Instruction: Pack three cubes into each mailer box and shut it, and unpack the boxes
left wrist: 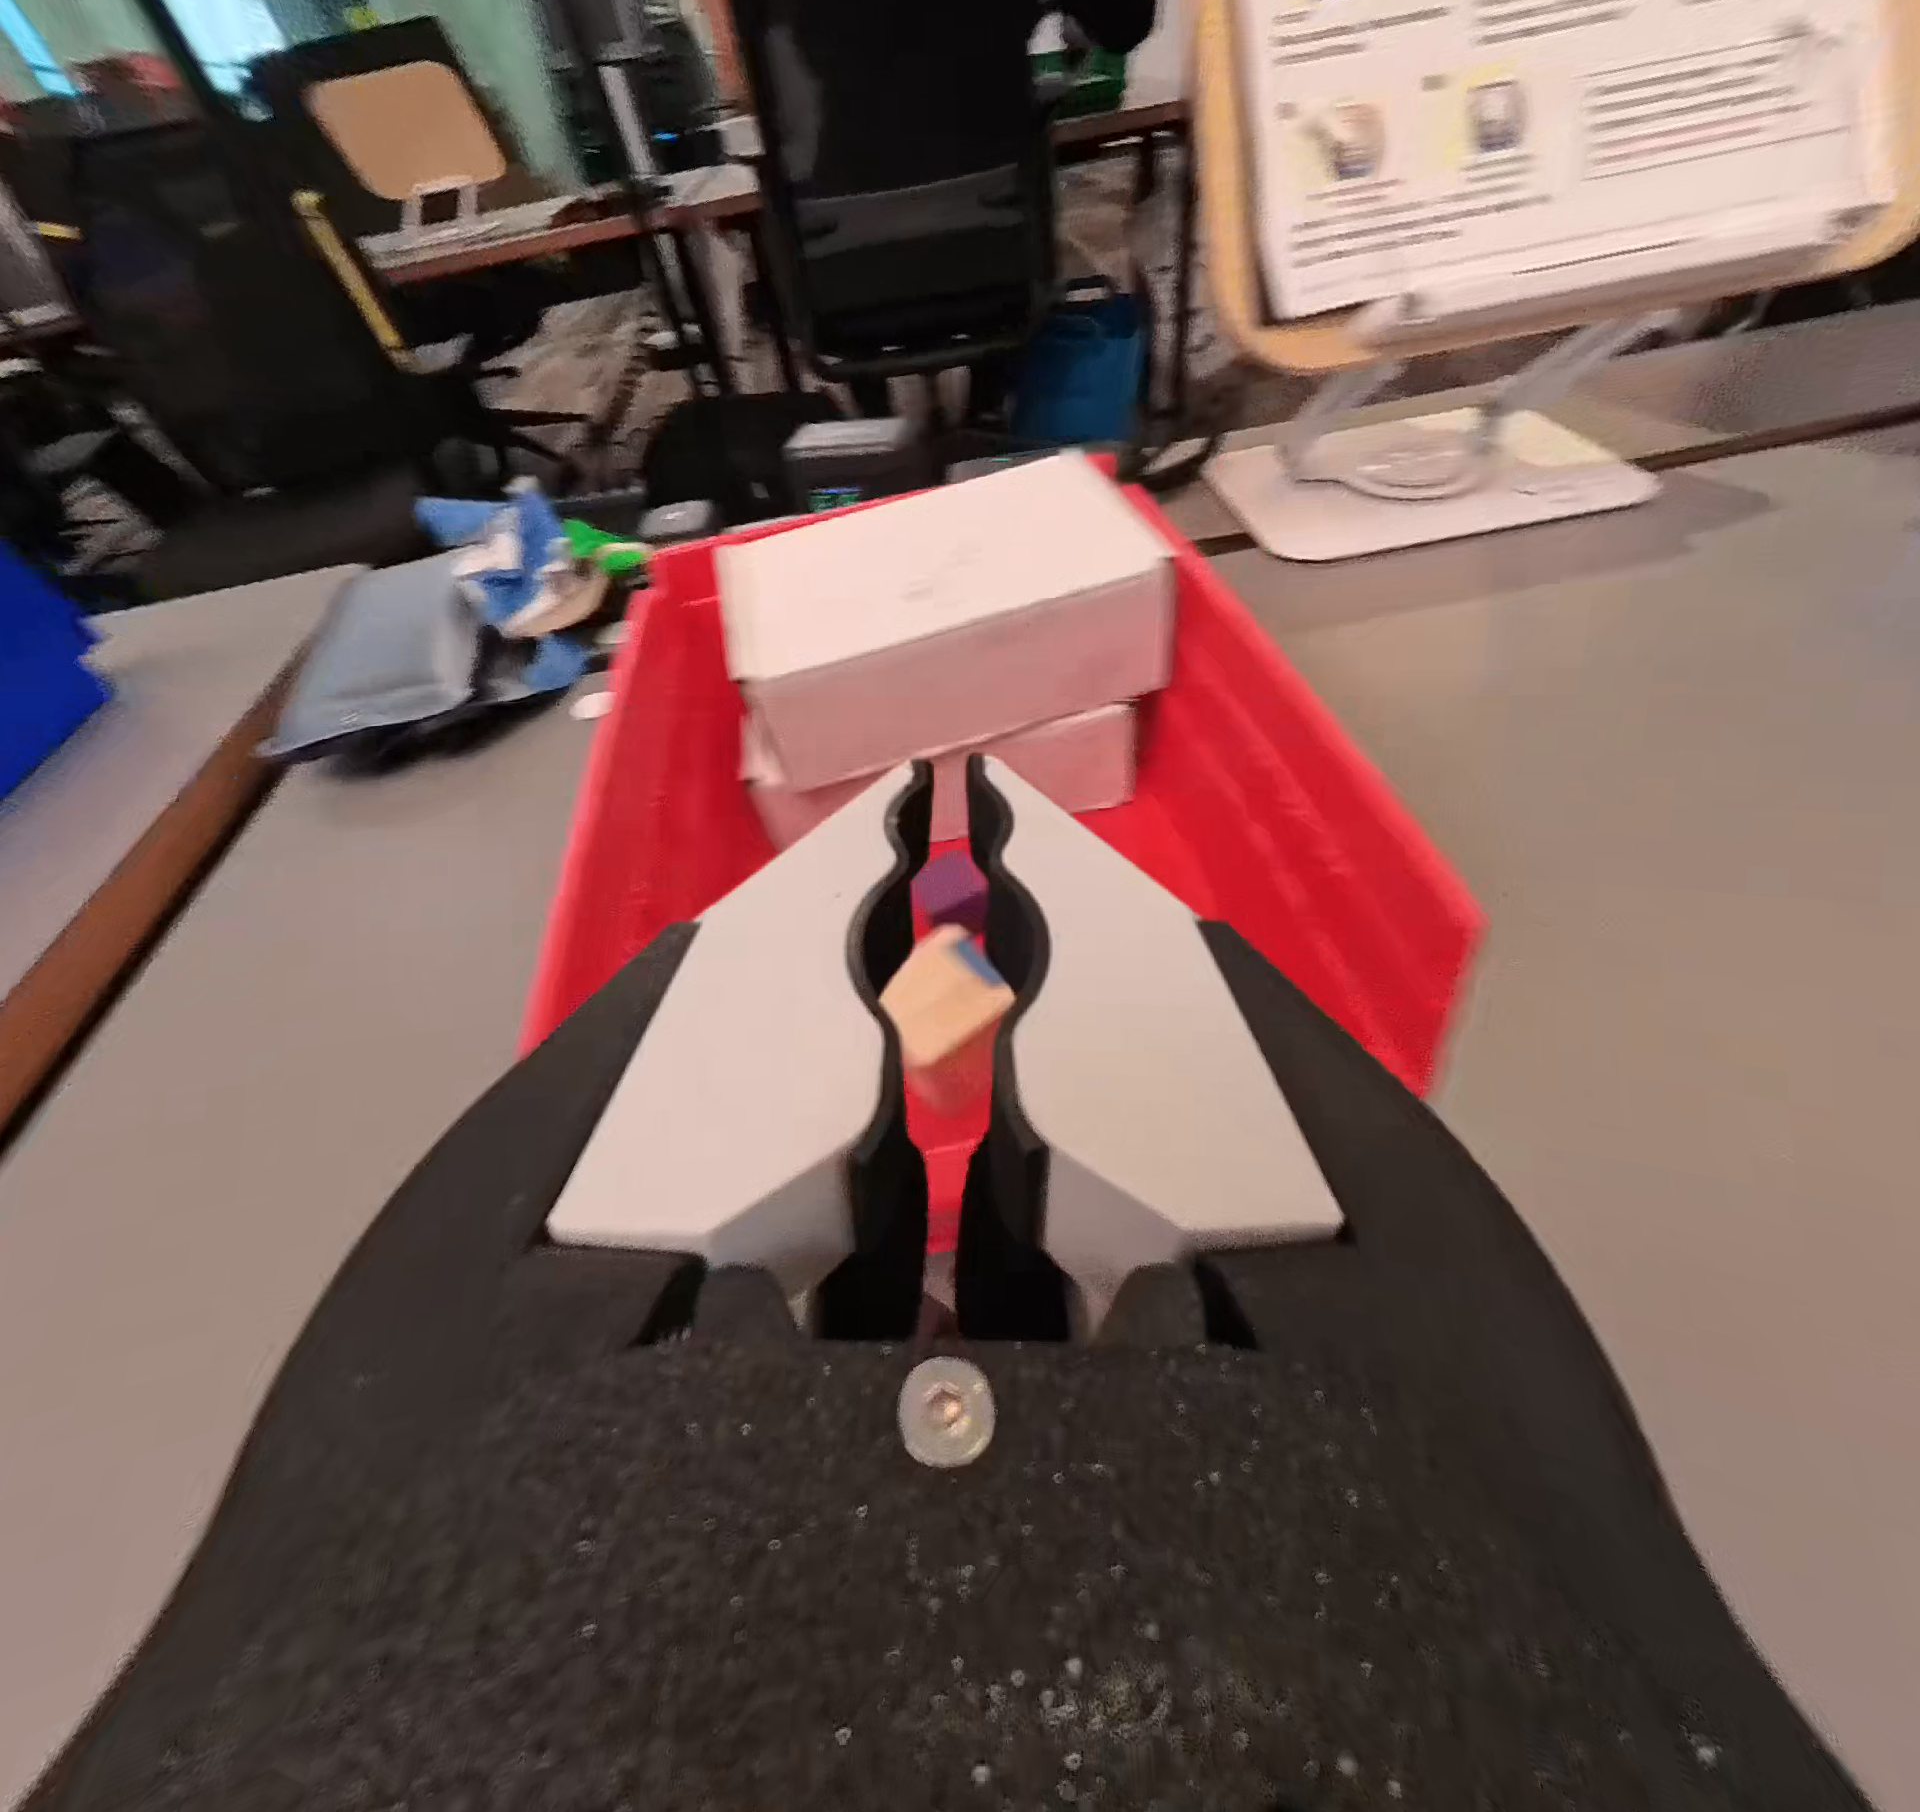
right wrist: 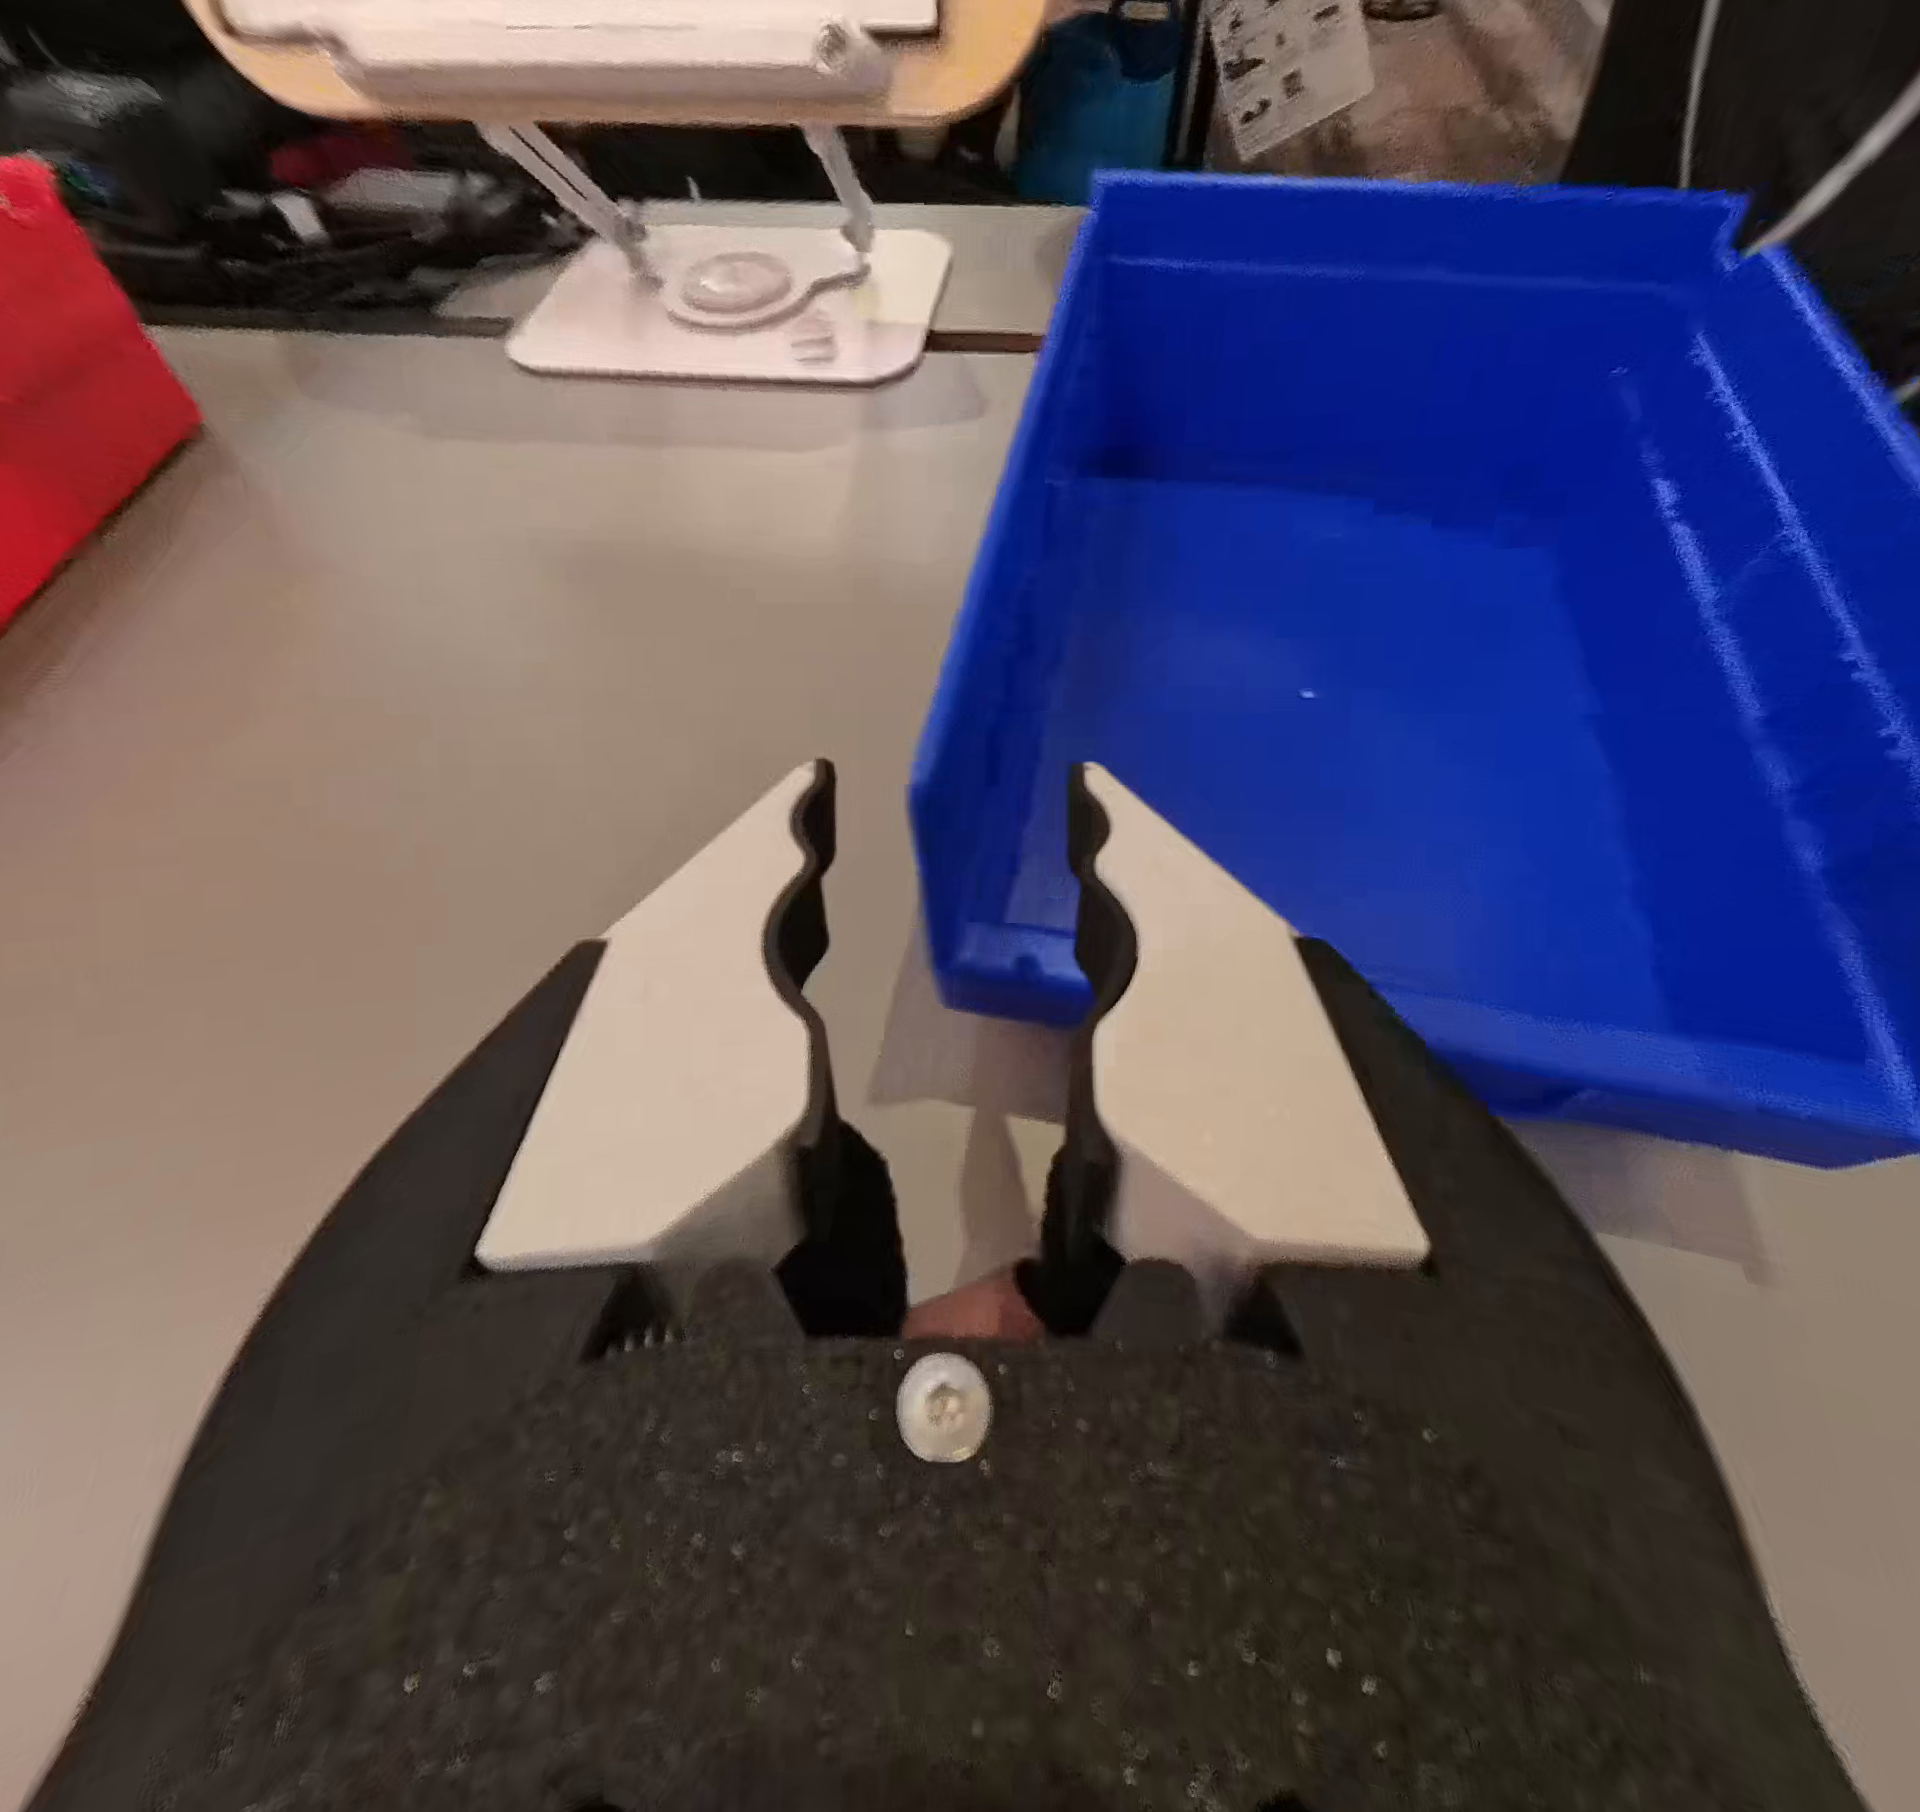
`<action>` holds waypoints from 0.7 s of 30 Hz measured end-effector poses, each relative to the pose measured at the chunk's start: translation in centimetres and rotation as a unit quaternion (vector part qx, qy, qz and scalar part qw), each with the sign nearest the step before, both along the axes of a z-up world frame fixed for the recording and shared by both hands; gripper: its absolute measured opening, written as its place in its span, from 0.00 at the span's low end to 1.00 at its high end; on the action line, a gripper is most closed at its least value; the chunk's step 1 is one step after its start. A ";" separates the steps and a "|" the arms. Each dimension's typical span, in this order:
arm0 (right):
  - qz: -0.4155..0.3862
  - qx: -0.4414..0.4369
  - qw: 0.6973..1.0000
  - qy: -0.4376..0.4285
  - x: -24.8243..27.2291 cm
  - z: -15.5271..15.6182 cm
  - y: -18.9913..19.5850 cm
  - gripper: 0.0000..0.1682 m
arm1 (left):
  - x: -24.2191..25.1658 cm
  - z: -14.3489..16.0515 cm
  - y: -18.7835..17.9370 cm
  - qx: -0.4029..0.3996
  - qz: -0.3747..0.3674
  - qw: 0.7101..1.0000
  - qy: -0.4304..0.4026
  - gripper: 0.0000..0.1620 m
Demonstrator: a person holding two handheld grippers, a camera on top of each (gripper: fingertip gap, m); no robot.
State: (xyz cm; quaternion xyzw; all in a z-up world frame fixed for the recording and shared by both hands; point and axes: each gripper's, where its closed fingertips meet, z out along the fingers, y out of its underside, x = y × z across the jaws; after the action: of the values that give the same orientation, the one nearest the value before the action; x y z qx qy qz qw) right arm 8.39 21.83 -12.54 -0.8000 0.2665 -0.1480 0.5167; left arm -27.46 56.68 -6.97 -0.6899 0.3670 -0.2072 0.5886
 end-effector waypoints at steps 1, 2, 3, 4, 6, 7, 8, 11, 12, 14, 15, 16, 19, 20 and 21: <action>-0.004 -0.017 1.000 -0.005 0.9 -0.9 -0.1 0.26 | 1.1 -0.2 -1.4 -0.013 -0.017 1.000 -0.001 0.02; 0.001 -0.030 1.000 0.000 1.3 -1.8 0.1 0.25 | 2.0 -0.6 -2.6 -0.031 -0.019 0.999 0.005 0.02; 0.016 -0.034 0.999 0.010 1.2 -2.4 0.5 0.23 | 2.3 -1.3 -3.4 -0.047 -0.005 0.998 0.028 0.01; 0.030 -0.034 0.999 0.014 1.1 -2.8 0.9 0.19 | 2.5 -2.1 -4.1 -0.056 0.012 0.997 0.056 0.02; 0.041 -0.037 0.998 0.008 1.0 -2.8 1.2 0.08 | 3.0 -3.1 -6.1 -0.055 0.018 0.995 0.080 0.01; 0.037 -0.048 0.998 -0.006 1.2 -2.8 1.1 0.07 | 3.2 -3.6 -7.2 -0.057 0.015 0.995 0.079 0.00; 0.043 -0.059 0.997 -0.024 1.2 -2.9 1.0 0.07 | 3.5 -4.2 -8.3 -0.063 0.008 0.995 0.074 0.00; 0.043 -0.058 0.997 -0.022 1.1 -2.9 0.6 0.06 | 4.8 -5.8 -10.6 -0.090 -0.032 0.993 0.074 0.00; 0.044 -0.055 0.997 -0.018 1.0 -2.9 0.6 0.07 | 5.4 -5.9 -10.8 -0.092 -0.045 0.992 0.076 0.00; 0.042 -0.058 0.997 -0.020 1.1 -2.9 0.7 0.06 | 6.3 -6.1 -10.7 -0.081 -0.064 0.992 0.079 0.00; 0.039 -0.058 0.997 -0.022 1.2 -2.9 0.8 0.06 | 6.6 -6.3 -10.6 -0.077 -0.072 0.991 0.085 0.00; 0.042 -0.062 0.997 -0.028 1.2 -2.9 0.9 0.06 | 6.7 -6.6 -10.4 -0.074 -0.074 0.990 0.092 0.00; 0.046 -0.070 0.996 -0.038 1.3 -2.9 1.0 0.06 | 6.4 -7.1 -10.0 -0.090 -0.071 0.989 0.091 0.00; 0.045 -0.068 0.996 -0.036 1.2 -2.9 1.0 0.06 | 6.2 -7.1 -10.1 -0.098 -0.071 0.989 0.086 0.00; 0.043 -0.067 0.996 -0.034 1.2 -2.9 0.9 0.06 | 6.1 -6.9 -10.1 -0.104 -0.071 0.989 0.079 0.00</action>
State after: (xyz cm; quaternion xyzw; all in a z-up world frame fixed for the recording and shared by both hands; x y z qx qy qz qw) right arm 9.62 22.69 -15.41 -0.8380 0.2038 -0.1699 0.4767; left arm -21.41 46.56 -13.89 -0.7337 0.4370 -0.2300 0.4667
